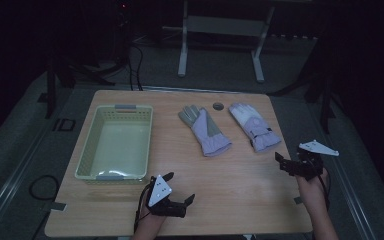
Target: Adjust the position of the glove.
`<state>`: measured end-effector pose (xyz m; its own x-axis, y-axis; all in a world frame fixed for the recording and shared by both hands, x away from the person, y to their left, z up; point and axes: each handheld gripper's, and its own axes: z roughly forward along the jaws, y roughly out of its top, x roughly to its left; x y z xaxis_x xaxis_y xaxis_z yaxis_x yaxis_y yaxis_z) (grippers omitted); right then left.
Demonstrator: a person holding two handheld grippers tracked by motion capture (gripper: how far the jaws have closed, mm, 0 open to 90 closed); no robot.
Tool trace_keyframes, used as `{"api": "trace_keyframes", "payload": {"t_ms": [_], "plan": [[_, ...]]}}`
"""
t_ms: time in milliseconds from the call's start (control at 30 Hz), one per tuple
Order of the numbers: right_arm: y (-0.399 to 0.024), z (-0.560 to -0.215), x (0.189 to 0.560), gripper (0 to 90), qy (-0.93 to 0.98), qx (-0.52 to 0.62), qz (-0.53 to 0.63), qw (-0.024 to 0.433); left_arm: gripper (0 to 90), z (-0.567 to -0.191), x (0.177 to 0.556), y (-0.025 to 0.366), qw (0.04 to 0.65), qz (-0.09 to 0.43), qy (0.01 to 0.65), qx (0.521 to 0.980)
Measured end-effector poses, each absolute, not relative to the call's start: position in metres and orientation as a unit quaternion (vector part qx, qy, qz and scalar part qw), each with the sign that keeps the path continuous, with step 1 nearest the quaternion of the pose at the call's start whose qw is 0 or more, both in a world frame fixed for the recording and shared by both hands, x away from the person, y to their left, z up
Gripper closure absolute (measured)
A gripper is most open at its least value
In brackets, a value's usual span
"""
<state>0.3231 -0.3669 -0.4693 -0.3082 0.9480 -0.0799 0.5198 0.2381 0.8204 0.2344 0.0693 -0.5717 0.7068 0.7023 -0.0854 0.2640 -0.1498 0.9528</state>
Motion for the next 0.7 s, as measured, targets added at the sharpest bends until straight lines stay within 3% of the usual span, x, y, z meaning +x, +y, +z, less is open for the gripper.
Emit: {"api": "trace_keyframes", "payload": {"t_ms": [167,500,600,633,700], "plan": [[-0.354,-0.451,0.336,12.9,0.716,0.510,0.391,0.271,0.0,-0.572,0.234,0.069,0.564,0.194,0.330,0.732],[-0.319,-0.425,0.363,12.1,0.727,0.499,0.395,0.259,0.0,-0.572,0.234,0.069,0.565,0.192,0.327,0.733],[-0.307,-0.419,0.369,16.3,0.744,0.477,0.393,0.253,0.0,-0.572,0.235,0.069,0.564,0.191,0.327,0.734],[-0.302,-0.418,0.370,22.8,0.749,0.472,0.393,0.248,0.0,-0.572,0.235,0.069,0.564,0.191,0.327,0.734],[-0.293,-0.415,0.376,24.0,0.760,0.460,0.394,0.235,0.0,-0.572,0.235,0.069,0.564,0.191,0.327,0.734]]}}
